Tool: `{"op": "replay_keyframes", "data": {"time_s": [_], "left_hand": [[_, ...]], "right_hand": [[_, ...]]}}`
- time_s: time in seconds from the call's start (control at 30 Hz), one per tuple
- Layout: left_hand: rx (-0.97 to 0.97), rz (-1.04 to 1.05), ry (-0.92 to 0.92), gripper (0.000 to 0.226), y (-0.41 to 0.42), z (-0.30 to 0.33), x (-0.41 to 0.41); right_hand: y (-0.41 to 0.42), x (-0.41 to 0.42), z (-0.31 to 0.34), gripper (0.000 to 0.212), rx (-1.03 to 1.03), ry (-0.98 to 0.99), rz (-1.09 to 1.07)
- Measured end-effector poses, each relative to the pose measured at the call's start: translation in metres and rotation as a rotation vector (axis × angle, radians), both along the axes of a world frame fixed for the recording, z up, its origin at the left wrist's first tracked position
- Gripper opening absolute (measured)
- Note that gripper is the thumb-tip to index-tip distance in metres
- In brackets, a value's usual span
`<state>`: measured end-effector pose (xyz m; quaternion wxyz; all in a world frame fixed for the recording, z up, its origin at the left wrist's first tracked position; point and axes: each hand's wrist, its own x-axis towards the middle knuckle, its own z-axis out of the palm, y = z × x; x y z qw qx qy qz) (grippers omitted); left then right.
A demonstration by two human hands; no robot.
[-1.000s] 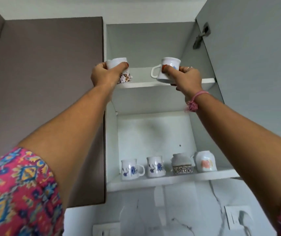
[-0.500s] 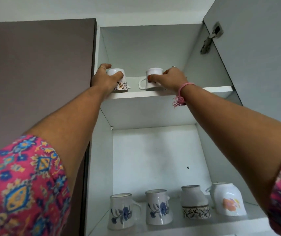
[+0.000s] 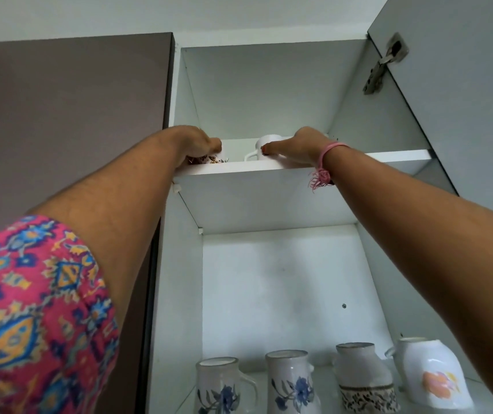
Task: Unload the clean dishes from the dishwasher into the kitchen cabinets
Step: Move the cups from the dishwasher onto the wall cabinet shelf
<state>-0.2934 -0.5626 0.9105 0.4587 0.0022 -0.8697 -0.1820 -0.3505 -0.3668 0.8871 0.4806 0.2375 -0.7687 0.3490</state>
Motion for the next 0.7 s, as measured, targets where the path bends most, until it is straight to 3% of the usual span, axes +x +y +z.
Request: {"op": "replay_keyframes", "data": {"time_s": [0.13,0.2,0.37,0.47,0.6,0.7], "left_hand": [[-0.009,-0.08,-0.03,0.03,0.0,-0.002,-0.002],[-0.043,-0.034,0.002,0.022,0.0,-0.002,-0.004],[-0.177,0.251,0.113,0.052,0.001,-0.008,-0.005],[-0.203,0.258,0.165,0.057,0.006,-0.015,-0.007],[-0.129,0.144,0.277,0.07,0.008,-0.029,-0.008],[-0.075,0.001,0.486,0.067,0.009,-0.052,-0.006]], "right_hand": [[-0.005,-0.006,-0.003,0.059,-0.018,-0.018,-0.06],[-0.008,-0.008,-0.005,0.055,-0.035,-0.018,-0.112],[-0.018,-0.006,-0.013,0.051,-0.084,0.006,-0.257],[-0.019,-0.008,-0.019,0.05,-0.093,0.077,-0.275],[-0.015,-0.012,-0.035,0.049,-0.116,0.21,-0.16],[-0.008,-0.006,-0.054,0.046,-0.184,0.257,0.103]]}}
